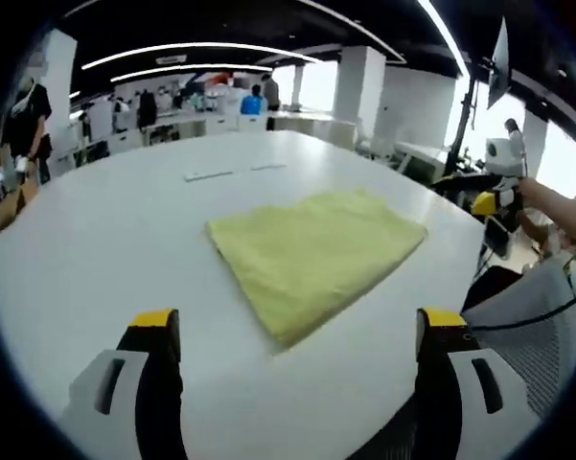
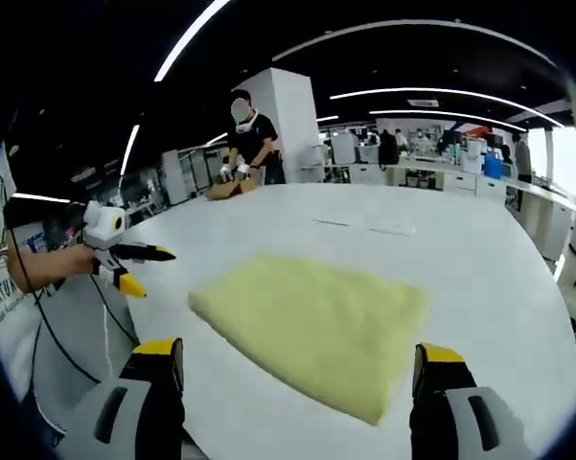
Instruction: Fold the garment on the visible template until the final outline fits inside the template.
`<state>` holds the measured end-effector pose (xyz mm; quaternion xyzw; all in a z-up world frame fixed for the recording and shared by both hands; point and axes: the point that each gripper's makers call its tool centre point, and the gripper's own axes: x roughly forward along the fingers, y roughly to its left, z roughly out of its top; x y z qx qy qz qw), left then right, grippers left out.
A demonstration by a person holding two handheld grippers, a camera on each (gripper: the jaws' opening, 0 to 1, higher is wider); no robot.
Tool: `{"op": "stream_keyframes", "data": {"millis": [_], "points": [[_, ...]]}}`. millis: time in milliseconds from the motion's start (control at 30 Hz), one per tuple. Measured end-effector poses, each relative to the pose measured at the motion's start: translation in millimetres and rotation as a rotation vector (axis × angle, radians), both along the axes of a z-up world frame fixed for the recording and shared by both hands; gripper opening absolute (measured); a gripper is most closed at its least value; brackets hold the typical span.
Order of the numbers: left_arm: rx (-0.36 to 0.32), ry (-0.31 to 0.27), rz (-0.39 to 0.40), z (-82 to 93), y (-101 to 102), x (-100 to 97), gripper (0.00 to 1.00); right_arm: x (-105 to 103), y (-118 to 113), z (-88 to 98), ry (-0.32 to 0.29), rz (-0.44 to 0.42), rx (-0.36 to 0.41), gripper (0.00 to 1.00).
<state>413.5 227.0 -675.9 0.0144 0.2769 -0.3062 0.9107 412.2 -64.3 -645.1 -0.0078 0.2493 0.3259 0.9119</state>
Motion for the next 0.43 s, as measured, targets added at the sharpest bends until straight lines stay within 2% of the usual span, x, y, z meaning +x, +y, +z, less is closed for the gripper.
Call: {"op": "stream_keyframes", "data": {"millis": [133, 433], "points": [[0.012, 0.003, 0.030, -2.6, 7.5, -2.6, 0.99, -1.5, -2.1, -0.9, 0.003, -0.011, 0.001, 0.99], [0.016, 0.013, 0.022, -5.7, 8.6, -8.2, 0.99, -3.2, -1.6, -5.3, 0.016, -0.006, -0.026, 0.97]]}}
